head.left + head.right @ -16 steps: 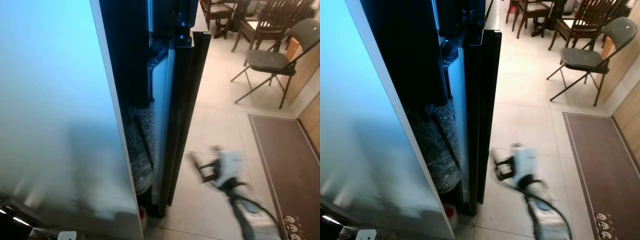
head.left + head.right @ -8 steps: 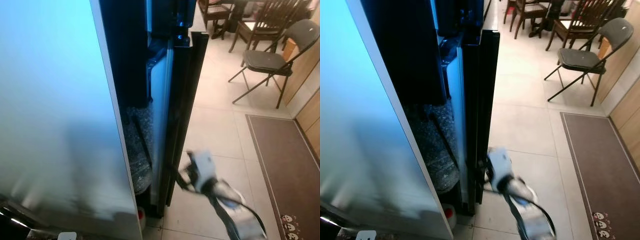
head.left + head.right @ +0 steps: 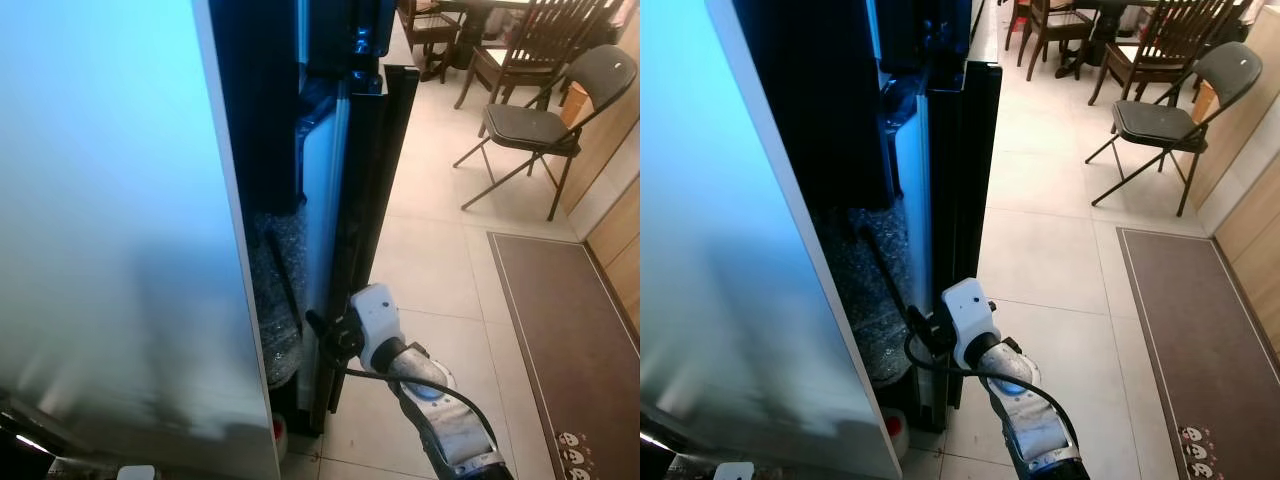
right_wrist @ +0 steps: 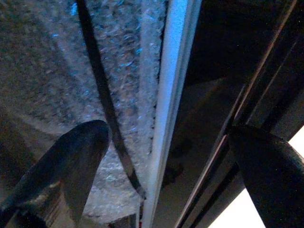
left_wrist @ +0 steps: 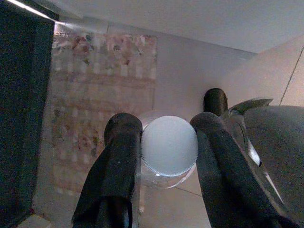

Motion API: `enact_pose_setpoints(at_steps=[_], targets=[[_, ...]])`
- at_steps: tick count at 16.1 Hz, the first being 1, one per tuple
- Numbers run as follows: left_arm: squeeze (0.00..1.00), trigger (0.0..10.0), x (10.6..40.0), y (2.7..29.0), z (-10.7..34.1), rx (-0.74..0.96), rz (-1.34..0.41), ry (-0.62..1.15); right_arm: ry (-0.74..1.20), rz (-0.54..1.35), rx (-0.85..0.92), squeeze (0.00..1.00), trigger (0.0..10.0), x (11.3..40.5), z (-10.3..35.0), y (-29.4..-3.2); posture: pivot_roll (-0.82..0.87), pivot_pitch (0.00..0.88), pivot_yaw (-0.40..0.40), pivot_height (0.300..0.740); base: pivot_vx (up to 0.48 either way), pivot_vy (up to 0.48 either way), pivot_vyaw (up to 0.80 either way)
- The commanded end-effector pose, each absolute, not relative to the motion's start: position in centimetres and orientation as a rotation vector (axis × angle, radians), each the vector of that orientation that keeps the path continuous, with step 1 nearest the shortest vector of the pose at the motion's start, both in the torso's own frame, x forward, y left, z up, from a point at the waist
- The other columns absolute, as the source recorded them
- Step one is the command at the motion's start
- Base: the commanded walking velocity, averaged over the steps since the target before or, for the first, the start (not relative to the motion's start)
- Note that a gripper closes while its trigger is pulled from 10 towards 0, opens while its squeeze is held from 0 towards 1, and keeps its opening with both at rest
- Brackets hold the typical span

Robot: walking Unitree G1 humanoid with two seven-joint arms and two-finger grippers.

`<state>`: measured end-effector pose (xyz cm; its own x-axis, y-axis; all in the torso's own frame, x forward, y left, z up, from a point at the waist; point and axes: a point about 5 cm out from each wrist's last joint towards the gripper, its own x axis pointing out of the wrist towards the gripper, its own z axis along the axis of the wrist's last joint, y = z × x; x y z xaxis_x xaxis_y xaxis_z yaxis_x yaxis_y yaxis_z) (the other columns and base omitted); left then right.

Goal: Restocking fridge

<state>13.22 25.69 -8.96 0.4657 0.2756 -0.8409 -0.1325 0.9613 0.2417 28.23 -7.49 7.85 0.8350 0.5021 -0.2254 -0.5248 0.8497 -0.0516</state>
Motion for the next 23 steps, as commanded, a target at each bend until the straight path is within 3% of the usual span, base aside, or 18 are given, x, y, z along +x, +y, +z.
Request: enact_pose_setpoints(at_steps=[1,8,23], targets=[[0.00,10.0,12.7,25.6,-9.2,0.143,0.264,1.073,0.197,0.513,-0.116,0.00,10.0,28.6,8.0,-7.7,0.04,0.000,-0.044,0.740,0.000,0.000,0.00],[0.00,10.0,12.9,25.5,-9.2,0.148,0.257,1.069,0.125,0.326,-0.122,0.00,10.0,29.6,8.8,-9.1,0.04,0.000,-0.043,0.740,0.000,0.000,0.00],[0.00,10.0,12.8,25.0,-9.3,0.135,0.259,1.070,0.096,0.416,-0.089,0.00,10.0,30.4,8.9,-7.4,0.04,0.000,-0.053,0.740,0.000,0.000,0.00]])
